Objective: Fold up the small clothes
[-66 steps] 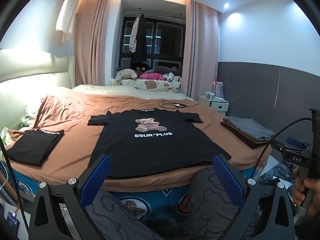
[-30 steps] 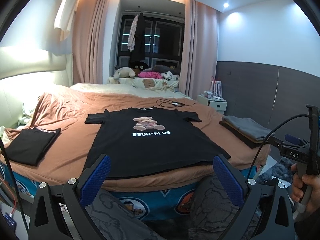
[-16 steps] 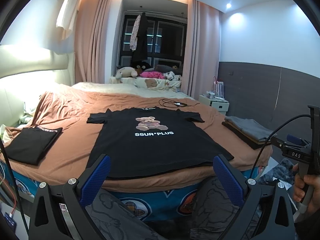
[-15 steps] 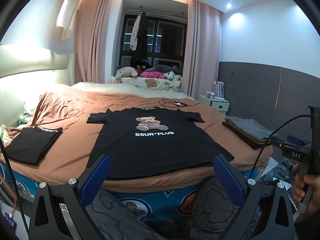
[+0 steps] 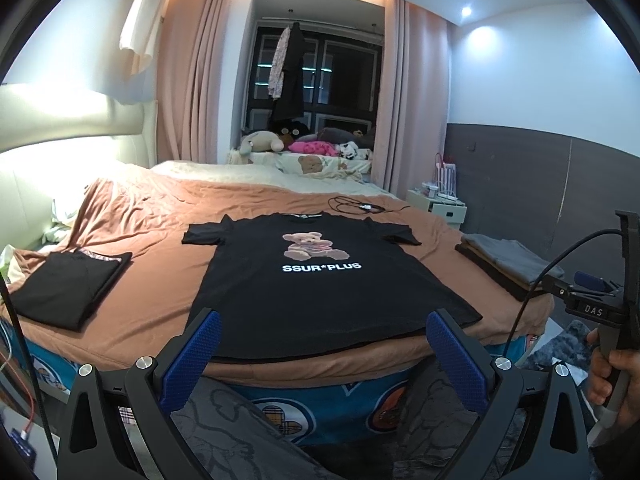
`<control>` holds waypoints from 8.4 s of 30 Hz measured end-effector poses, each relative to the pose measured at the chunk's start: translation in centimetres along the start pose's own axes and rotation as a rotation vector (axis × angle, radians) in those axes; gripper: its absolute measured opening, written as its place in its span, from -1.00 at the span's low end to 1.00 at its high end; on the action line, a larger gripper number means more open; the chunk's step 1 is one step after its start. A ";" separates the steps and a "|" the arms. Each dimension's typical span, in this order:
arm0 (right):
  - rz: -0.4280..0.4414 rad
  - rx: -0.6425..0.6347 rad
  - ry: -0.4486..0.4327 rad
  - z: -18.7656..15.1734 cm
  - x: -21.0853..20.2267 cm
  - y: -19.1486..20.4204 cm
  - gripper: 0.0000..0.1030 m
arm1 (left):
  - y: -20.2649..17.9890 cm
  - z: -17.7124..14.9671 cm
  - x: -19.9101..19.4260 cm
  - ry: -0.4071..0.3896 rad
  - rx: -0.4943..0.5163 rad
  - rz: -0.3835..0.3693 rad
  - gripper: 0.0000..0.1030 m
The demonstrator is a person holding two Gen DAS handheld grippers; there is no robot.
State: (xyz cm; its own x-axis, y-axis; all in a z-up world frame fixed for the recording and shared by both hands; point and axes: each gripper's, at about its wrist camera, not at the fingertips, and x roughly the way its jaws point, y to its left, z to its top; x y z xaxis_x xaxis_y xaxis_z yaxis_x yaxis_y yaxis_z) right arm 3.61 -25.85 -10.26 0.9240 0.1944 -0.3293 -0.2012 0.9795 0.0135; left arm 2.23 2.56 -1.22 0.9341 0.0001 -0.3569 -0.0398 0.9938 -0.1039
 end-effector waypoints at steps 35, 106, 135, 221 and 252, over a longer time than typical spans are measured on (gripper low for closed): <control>0.113 -0.037 0.070 5.7 8.2 2.3 1.00 | 9.0 3.2 8.6 0.087 -0.094 0.096 0.99; 0.465 -0.031 0.497 19.7 55.7 23.8 0.30 | 39.7 12.3 51.8 0.496 -0.291 0.174 0.20; 0.594 0.140 0.710 16.0 71.6 35.9 -0.82 | 43.9 10.3 61.9 0.570 -0.338 0.124 0.01; 0.536 0.228 0.607 19.4 69.1 30.4 0.52 | 31.8 14.2 58.7 0.639 -0.263 -0.031 0.30; 0.541 0.305 0.606 18.4 70.6 22.7 0.52 | 27.2 18.1 62.8 0.607 -0.178 -0.021 -0.93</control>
State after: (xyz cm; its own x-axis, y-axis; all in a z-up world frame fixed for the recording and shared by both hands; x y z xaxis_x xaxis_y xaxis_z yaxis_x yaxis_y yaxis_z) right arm 70.27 11.08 -15.87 0.3764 0.6609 -0.6492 -0.3868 0.7489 0.5381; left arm 66.25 31.67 -9.63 0.5697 -0.1341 -0.8109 -0.1307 0.9593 -0.2504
